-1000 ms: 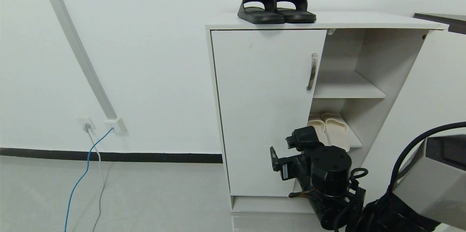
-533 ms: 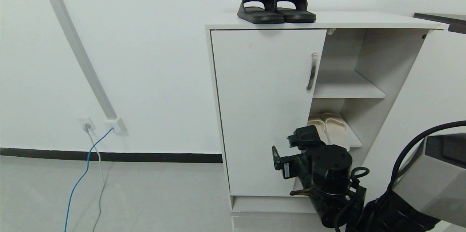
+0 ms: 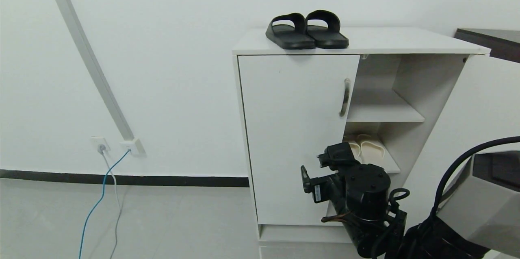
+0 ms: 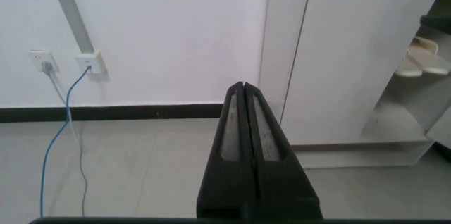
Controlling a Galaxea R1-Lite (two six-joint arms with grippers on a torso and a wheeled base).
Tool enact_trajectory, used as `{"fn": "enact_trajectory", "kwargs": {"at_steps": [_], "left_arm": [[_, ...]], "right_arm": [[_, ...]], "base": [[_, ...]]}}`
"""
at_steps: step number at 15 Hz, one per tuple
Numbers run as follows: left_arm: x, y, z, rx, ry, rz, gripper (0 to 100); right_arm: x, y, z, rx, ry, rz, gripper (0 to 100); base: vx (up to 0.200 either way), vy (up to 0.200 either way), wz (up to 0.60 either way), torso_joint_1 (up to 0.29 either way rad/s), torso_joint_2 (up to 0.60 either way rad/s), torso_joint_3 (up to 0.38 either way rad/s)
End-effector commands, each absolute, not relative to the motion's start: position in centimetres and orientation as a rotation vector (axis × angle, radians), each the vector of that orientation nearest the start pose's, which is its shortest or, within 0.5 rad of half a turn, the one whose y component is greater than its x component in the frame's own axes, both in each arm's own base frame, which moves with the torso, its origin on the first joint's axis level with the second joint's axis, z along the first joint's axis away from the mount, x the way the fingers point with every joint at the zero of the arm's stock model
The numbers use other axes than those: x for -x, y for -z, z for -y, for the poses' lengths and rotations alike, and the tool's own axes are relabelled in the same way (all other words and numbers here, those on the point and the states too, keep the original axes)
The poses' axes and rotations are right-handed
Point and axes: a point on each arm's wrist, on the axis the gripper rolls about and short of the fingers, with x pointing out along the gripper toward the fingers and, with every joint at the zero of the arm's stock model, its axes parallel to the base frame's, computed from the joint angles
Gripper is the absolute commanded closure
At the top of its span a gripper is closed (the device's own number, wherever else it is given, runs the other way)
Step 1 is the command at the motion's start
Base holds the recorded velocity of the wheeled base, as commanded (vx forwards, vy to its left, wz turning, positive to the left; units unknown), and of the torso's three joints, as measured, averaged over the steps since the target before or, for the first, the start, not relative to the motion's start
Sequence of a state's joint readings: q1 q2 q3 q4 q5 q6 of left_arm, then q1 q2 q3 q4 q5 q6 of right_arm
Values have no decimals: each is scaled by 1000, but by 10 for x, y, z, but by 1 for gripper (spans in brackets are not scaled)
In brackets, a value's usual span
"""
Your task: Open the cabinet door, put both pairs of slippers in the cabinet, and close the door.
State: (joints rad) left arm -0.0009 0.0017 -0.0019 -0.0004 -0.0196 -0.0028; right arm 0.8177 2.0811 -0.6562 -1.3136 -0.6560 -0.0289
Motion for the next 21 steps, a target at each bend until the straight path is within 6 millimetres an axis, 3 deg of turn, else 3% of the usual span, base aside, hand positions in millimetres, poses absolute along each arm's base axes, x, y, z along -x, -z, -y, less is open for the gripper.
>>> {"fn": "enact_trajectory", "kwargs": {"at_steps": [1,21], "left_arm": [[23,-76,0,3,20,0,100],[23,-76,0,2,21,0,100]], "right_arm": [[-245,-89,-242,104,-162,-81,0],[-244,-87,-241,112,-164,-87,0]], "base": [[0,0,0,71,-456,-354],[0,0,0,168,-496,-329]]}}
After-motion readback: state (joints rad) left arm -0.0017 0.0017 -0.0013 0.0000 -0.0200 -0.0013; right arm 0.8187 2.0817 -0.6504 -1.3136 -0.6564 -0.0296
